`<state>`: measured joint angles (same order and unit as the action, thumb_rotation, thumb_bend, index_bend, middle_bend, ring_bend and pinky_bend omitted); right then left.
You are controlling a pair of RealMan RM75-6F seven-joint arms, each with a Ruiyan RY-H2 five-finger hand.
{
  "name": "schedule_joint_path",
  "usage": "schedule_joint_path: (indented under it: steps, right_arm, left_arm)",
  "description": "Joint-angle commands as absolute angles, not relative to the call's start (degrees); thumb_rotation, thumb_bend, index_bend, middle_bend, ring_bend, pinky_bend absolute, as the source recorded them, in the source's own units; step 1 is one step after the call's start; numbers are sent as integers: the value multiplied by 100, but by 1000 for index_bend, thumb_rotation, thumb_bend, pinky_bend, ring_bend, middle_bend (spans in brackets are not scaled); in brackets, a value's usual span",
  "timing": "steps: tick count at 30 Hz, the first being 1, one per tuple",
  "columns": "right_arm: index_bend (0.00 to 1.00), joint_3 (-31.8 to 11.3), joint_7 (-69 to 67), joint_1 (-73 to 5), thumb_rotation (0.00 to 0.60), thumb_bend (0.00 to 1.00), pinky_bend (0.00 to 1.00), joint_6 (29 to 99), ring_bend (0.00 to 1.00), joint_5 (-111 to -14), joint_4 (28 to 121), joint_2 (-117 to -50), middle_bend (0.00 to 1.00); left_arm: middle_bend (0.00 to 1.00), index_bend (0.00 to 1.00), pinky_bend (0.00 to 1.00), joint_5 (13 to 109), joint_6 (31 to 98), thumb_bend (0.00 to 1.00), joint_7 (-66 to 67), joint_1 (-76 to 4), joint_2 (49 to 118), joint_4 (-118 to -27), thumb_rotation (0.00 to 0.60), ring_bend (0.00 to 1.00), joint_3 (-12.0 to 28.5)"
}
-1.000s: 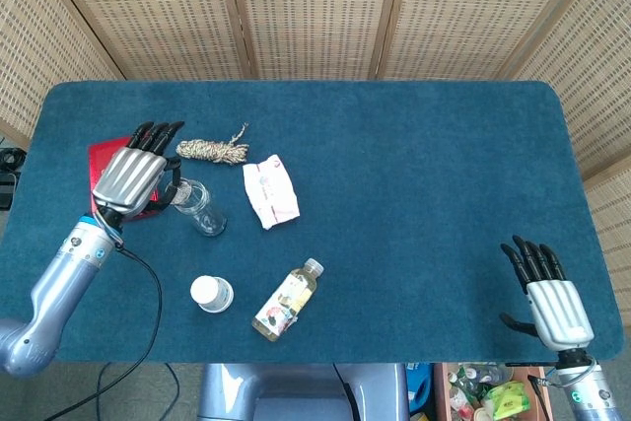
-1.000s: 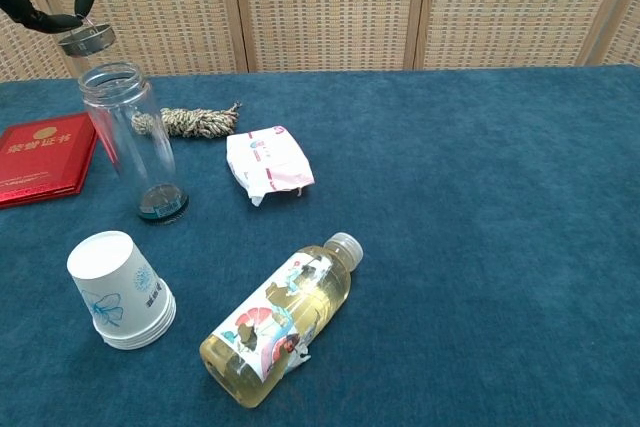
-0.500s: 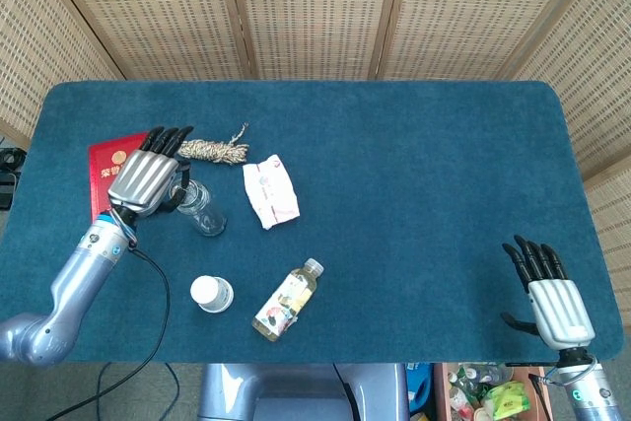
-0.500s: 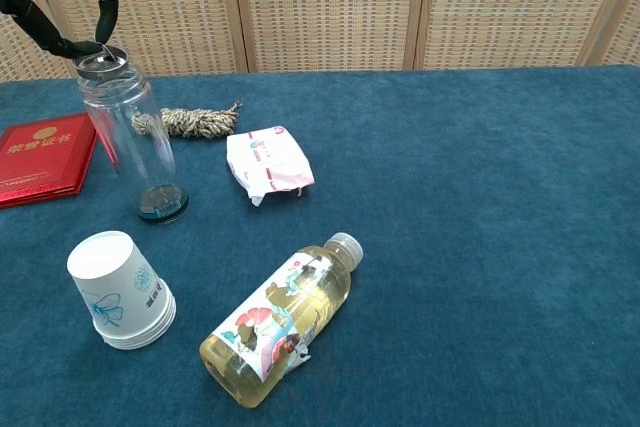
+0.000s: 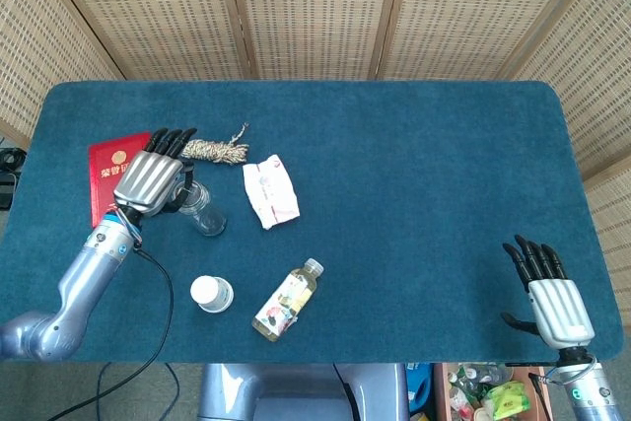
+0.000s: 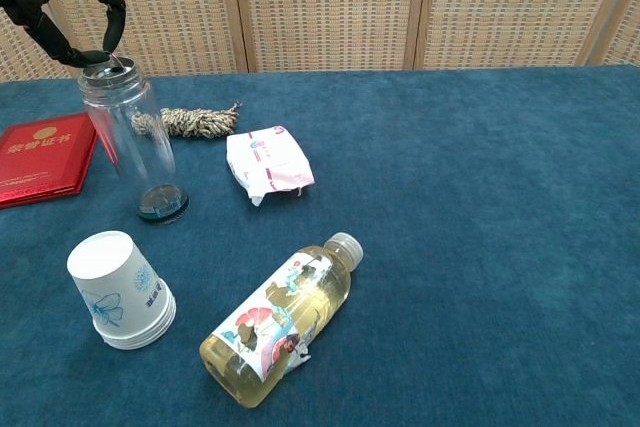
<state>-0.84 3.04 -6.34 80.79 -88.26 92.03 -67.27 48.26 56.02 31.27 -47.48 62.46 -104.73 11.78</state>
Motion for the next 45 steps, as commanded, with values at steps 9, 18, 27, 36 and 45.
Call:
schedule_joint_path:
  steps: [9, 18, 27, 36, 45]
  right_arm:
    - [46, -90, 279, -627, 600, 0, 0, 8099, 0, -8820, 9187, -6729, 0]
    - [45, -102, 248, -622, 600, 0, 0, 8123, 0, -8814, 9180, -6726, 0]
    - [46, -115, 201, -607, 600, 0, 0, 8192, 0, -8844, 9156, -6738, 0]
    - [45, -115, 154, -593, 600, 0, 0, 8229, 0, -8863, 9134, -6733, 0]
    - [46, -115, 131, -590, 600, 0, 0, 8240, 0, -8873, 9128, -6718, 0]
  left_arm:
    - [0, 617, 0, 4771, 5654, 426, 3163, -4792, 6277, -10434, 600, 0, 1102]
    - [0, 541, 0, 4767, 5696, 427, 3194, -4828, 6268, -10425, 600, 0, 1050]
    - [0, 373, 0, 4792, 5809, 421, 3246, -4850, 6291, -10441, 600, 0, 1026]
    - [0, 331, 0, 4831, 5889, 413, 3265, -4853, 6281, -10500, 600, 0, 999]
    - [0, 299, 0, 4875, 6000, 391, 3110, -4770, 6214, -10585, 600, 0, 1018]
